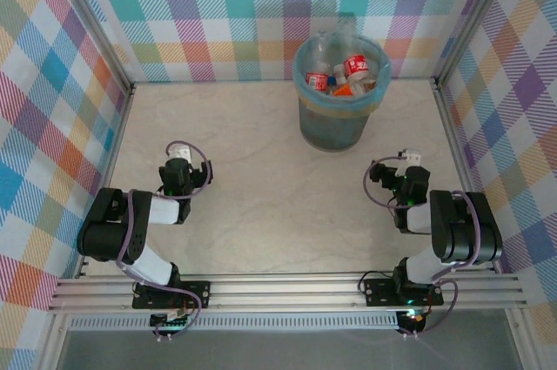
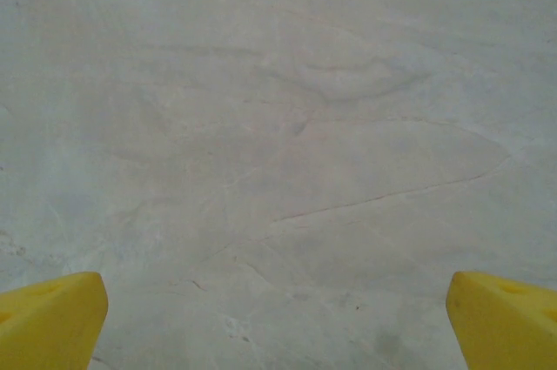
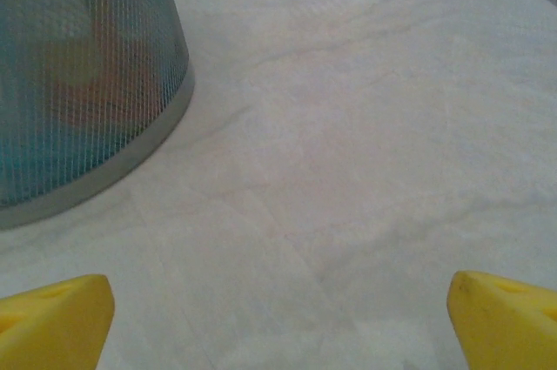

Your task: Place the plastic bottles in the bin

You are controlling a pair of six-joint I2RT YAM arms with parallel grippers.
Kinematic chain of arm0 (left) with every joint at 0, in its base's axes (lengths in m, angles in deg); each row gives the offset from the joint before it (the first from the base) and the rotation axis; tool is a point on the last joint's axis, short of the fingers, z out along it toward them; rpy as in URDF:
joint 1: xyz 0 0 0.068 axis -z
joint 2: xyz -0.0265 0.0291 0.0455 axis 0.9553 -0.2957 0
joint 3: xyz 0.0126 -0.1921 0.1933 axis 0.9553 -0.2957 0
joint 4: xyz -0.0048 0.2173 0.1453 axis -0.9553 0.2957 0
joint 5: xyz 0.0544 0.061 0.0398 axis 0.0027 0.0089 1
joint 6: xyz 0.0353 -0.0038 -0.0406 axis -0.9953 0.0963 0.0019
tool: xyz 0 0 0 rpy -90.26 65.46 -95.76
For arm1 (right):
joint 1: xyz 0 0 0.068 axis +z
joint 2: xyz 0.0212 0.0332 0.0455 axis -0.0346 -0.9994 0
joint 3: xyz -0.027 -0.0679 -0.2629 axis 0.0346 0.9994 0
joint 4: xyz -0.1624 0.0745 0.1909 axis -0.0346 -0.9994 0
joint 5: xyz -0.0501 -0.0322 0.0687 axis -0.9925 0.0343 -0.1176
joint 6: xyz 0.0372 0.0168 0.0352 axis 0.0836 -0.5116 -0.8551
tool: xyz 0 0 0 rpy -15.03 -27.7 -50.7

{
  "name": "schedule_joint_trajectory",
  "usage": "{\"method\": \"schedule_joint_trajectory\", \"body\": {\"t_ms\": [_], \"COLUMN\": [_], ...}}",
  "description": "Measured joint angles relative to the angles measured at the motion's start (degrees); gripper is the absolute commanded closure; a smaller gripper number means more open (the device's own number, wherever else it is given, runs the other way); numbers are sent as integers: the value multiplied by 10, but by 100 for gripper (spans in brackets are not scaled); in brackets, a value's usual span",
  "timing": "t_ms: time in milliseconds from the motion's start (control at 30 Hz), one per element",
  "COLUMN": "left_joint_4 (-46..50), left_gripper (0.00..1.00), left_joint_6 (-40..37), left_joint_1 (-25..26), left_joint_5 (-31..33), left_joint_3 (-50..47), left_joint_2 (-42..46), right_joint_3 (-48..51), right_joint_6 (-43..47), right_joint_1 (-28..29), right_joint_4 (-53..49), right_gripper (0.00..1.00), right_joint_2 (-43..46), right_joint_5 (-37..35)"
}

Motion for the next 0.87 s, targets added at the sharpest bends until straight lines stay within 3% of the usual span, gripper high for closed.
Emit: {"method": "schedule_joint_trajectory", "body": {"t_ms": [200, 867], "left_joint_4": [-13, -13], "left_gripper": [0, 0], "left_joint_6": [0, 0], "left_joint_1": [0, 0], "left_joint_5": [0, -14], "left_joint_3": [2, 6], "left_joint_2": [0, 0], "right_joint_3": [-77, -79], "right_joint_6": [21, 30], "right_joint_1": [37, 37], "right_joint_4": [-52, -88], "right_gripper": [1, 0], "right_joint_2": [0, 0], "right_joint_5": [-3, 0]}}
